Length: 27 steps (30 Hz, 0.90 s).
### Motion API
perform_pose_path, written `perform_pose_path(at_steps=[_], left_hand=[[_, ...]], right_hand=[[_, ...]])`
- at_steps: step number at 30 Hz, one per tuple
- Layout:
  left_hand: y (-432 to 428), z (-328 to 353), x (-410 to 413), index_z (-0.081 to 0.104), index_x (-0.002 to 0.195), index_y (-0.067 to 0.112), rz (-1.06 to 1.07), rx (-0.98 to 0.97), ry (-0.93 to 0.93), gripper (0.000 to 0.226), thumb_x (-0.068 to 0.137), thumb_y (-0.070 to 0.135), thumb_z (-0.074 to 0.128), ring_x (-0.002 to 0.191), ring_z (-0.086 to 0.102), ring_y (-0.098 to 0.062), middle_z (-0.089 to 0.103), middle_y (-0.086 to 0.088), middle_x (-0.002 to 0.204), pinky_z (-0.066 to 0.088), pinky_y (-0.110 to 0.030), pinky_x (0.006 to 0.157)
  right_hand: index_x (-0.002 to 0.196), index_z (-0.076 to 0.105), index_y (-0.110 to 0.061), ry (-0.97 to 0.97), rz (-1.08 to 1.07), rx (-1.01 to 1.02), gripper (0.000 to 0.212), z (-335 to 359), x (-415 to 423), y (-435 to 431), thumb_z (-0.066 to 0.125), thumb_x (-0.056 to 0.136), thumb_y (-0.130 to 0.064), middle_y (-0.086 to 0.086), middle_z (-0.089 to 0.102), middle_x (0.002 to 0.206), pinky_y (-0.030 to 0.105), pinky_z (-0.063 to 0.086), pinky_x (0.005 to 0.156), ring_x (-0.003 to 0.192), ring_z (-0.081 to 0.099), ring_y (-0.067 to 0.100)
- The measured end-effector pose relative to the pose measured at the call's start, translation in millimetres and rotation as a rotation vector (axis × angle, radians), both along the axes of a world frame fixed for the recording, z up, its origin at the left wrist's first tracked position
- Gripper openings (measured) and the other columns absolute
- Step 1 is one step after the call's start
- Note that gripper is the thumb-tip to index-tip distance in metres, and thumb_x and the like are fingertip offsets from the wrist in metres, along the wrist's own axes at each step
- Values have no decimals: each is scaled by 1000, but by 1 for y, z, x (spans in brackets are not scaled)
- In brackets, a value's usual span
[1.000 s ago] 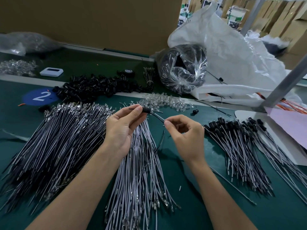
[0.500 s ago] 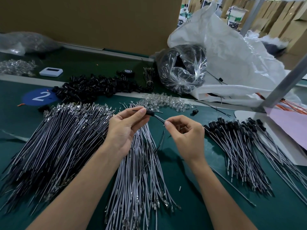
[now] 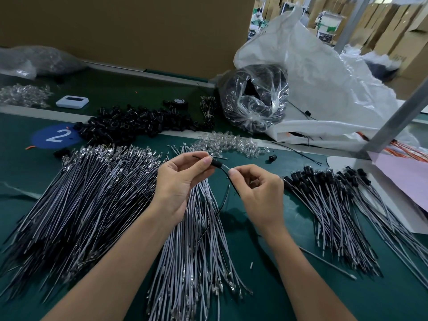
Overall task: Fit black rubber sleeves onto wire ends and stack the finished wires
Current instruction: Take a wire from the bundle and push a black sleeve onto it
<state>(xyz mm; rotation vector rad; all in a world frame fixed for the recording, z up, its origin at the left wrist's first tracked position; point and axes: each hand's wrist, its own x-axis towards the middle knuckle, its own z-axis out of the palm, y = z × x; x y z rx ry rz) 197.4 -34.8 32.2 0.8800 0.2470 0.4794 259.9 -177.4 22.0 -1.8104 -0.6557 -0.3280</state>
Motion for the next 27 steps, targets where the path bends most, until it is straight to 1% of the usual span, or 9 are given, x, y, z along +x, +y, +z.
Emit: perform_pose_path(at_steps=[4, 6, 8, 11, 14, 18, 20, 22, 27], left_hand=[[-2, 0, 0, 75, 79, 6, -4, 4, -17, 15, 64, 6, 74, 79, 74, -20, 75, -10, 81, 58, -22, 70], [-2, -1, 0, 75, 78, 7, -7, 5, -21, 14, 64, 6, 74, 79, 73, -19, 75, -9, 81, 58, -22, 70], [-2, -2, 1, 75, 78, 7, -10, 15, -20, 14, 64, 5, 74, 79, 73, -19, 75, -9, 81, 58, -22, 70], [-2, -2, 2, 77, 77, 8, -20, 39, -21, 13, 64, 5, 74, 80, 73, -19, 75, -9, 81, 58, -22, 71], [-2, -3, 2, 78, 74, 10, -26, 49, -21, 12, 64, 5, 74, 79, 73, -18, 75, -8, 80, 58, -21, 70], [-4, -3, 2, 76, 79, 6, -21, 93, -9, 15, 64, 6, 74, 81, 73, -18, 75, -9, 82, 58, -22, 71], [-6, -4, 3, 75, 83, 4, -22, 131, -4, 18, 66, 8, 74, 82, 72, -19, 75, -9, 84, 59, -24, 74], [-7, -5, 3, 74, 87, 2, -23, 164, 1, 20, 67, 8, 74, 84, 72, -19, 75, -9, 85, 59, -25, 77], [-7, -5, 3, 72, 87, -2, -30, 166, 3, 20, 68, 4, 73, 82, 71, -17, 75, -8, 84, 58, -22, 73]], right_hand=[[79, 74, -12, -52, -9, -40, 8, 0, -1, 0, 72, 87, -13, -8, 64, 64, 18, 40, 56, 55, 51, 6], [79, 73, -14, -117, -8, -51, 7, 1, -2, 0, 74, 84, -9, -9, 64, 68, 17, 41, 58, 59, 53, 8], [78, 72, -15, -151, -13, -48, 10, 2, -1, -1, 77, 81, -7, -8, 65, 72, 19, 42, 59, 62, 54, 11], [78, 70, -16, -153, -28, -37, 12, 1, -1, -1, 77, 79, -5, -7, 65, 73, 20, 43, 60, 62, 54, 12], [77, 69, -16, -142, -33, -21, 11, 1, -2, -1, 76, 80, -7, -6, 64, 72, 18, 42, 60, 61, 54, 12], [79, 71, -13, -129, -10, -39, 6, 0, -1, 0, 76, 83, -11, -5, 64, 70, 16, 40, 58, 58, 51, 10], [80, 72, -13, -123, 0, -61, 6, -1, -1, 0, 76, 83, -10, -5, 64, 69, 16, 41, 57, 58, 51, 9], [80, 72, -14, -124, -10, -71, 7, -1, -1, 0, 76, 82, -9, -6, 65, 69, 16, 41, 57, 59, 53, 9], [81, 76, -13, -99, -21, -35, 12, 2, 0, 0, 82, 74, -5, -7, 70, 70, 9, 45, 64, 65, 63, 2]])
